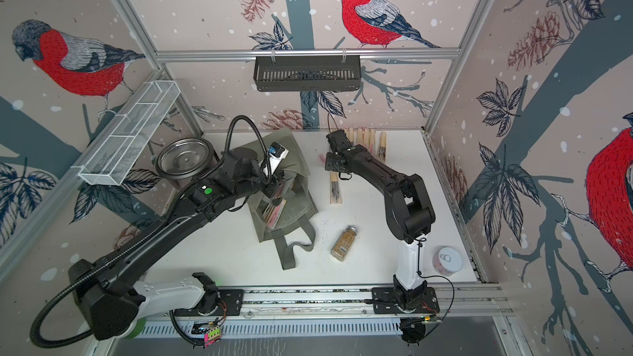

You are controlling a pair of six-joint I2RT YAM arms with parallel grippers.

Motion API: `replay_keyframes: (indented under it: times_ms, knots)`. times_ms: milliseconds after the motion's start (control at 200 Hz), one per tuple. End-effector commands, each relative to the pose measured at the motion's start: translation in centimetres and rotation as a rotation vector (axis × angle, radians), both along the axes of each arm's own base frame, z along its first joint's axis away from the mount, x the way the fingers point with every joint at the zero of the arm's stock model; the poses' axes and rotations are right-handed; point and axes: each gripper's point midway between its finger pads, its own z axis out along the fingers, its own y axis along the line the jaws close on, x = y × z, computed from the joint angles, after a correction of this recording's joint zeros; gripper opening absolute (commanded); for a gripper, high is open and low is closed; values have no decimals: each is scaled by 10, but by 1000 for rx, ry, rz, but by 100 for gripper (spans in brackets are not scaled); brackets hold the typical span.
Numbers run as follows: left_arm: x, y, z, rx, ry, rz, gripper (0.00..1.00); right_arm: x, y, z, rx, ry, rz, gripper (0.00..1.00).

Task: Take out the folding fans from the tote bags
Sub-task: Pick up the folding fan from the canvas bag.

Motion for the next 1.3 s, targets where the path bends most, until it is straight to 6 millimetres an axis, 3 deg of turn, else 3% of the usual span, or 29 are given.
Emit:
replay_keyframes:
  times_ms: [0, 125, 455, 765, 996, 1186, 1296]
  knots:
    - [3, -1, 11, -17, -38, -4, 0, -14, 4, 33, 84, -81, 66, 54]
    - [2, -2, 10, -16, -34, -6, 0, -51, 5, 41, 207, -114, 103, 54]
    - [3, -2, 10, -18, -35, -7, 0, -156, 29, 31, 397, -135, 231, 52]
    - [3, -3, 9, -16, -31, -8, 0, -253, 82, 27, 659, -76, 292, 48]
    - [3, -4, 7, -15, -26, -13, 0, -279, 119, 23, 711, -49, 302, 44]
    - [3, -3, 8, -18, -30, -11, 0, -279, 154, 3, 699, 20, 324, 42]
    - [2, -4, 9, -20, -31, -13, 0, -271, 167, -6, 692, 18, 315, 47]
